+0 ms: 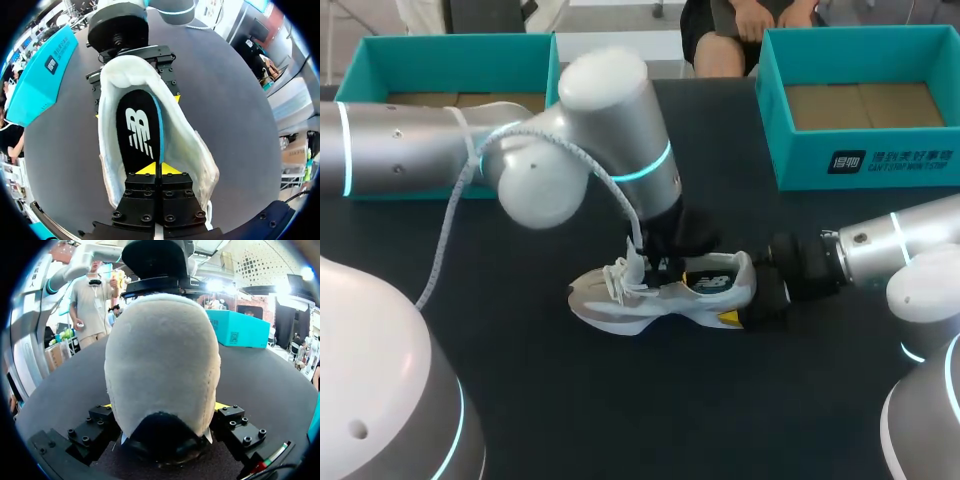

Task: Take the shoe out of the shoebox, open the shoe tongue, remove and reinsert the insole, then place the shoe into the shoebox

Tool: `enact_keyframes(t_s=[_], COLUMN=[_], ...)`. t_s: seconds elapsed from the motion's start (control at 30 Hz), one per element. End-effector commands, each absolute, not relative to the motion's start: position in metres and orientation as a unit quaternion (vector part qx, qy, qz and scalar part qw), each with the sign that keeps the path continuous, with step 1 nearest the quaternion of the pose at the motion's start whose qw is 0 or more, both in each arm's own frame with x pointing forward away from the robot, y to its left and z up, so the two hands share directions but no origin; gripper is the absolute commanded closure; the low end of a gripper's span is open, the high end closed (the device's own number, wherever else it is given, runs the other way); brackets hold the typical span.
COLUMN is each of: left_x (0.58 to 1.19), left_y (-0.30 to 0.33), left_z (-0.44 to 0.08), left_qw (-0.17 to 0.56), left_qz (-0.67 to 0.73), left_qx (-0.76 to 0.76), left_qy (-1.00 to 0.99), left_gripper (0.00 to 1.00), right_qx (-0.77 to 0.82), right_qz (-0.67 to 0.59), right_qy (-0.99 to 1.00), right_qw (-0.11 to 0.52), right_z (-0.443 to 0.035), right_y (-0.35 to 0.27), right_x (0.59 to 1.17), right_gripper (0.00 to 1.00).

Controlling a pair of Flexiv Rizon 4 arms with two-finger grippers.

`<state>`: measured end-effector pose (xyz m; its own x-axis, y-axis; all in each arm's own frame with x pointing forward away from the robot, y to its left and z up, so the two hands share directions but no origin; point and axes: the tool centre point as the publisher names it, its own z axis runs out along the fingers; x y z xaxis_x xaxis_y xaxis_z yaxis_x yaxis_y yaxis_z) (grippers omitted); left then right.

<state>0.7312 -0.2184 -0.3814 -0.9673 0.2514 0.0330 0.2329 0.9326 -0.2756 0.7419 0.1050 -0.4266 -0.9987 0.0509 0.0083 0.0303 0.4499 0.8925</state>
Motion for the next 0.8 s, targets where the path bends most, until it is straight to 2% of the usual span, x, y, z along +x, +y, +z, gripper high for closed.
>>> enact_keyframes(t_s=[0.03, 0.47, 0.8], left_x=[0.737, 0.735, 0.725], left_y=[-0.21, -0.199, -0.202], left_z=[-0.372, -0.331, -0.298], left_qw=[0.061, 0.095, 0.091], left_qz=[0.145, 0.188, 0.243], left_qx=[-0.114, -0.105, -0.11], left_qy=[-0.981, -0.972, -0.96], left_gripper=[1.0, 1.0, 1.0], right_qx=[0.024, 0.024, 0.024], right_qz=[0.522, 0.522, 0.522], right_qy=[0.852, 0.852, 0.852], right_qw=[0.01, 0.01, 0.01], right_z=[-0.431, -0.431, -0.431], right_y=[0.105, 0.105, 0.105], right_x=[0.743, 0.743, 0.743], right_gripper=[1.0, 1.0, 1.0])
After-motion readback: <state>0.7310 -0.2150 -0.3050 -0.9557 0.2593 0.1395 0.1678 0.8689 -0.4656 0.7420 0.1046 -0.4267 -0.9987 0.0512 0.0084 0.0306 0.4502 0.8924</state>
